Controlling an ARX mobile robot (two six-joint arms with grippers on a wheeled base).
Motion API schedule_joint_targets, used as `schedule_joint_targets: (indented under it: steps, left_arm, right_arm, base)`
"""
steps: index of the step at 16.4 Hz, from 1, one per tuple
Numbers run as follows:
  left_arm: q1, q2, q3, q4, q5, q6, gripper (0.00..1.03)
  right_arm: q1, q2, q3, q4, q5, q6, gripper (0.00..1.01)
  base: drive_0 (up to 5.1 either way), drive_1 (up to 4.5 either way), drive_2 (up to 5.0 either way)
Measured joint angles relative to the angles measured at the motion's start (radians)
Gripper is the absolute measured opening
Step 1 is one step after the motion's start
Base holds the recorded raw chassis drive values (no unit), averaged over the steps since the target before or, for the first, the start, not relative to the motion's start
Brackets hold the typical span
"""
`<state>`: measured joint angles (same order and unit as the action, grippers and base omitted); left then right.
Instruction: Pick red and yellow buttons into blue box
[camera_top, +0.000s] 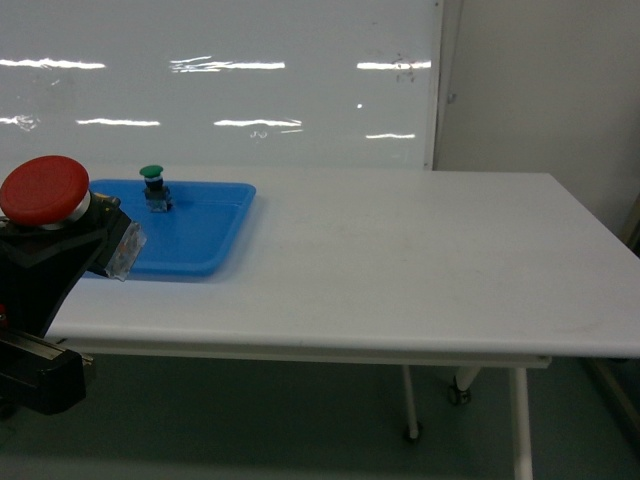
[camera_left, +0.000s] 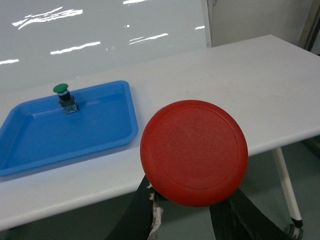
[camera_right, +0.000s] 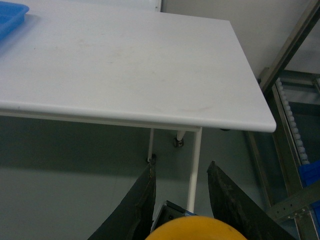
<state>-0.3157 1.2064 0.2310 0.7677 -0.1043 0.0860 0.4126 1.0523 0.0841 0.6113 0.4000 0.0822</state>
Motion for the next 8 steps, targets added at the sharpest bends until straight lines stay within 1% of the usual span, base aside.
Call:
schedule_joint_targets:
  steps: [8]
  left_arm:
    - [0.0, -0.001, 0.001, 0.003, 0.0, 0.0, 0.19]
  right_arm:
    - [0.0, 0.0, -0.001, 0.002, 0.001, 0.0, 0.29]
  base:
    - [4.9, -3.56, -0.9]
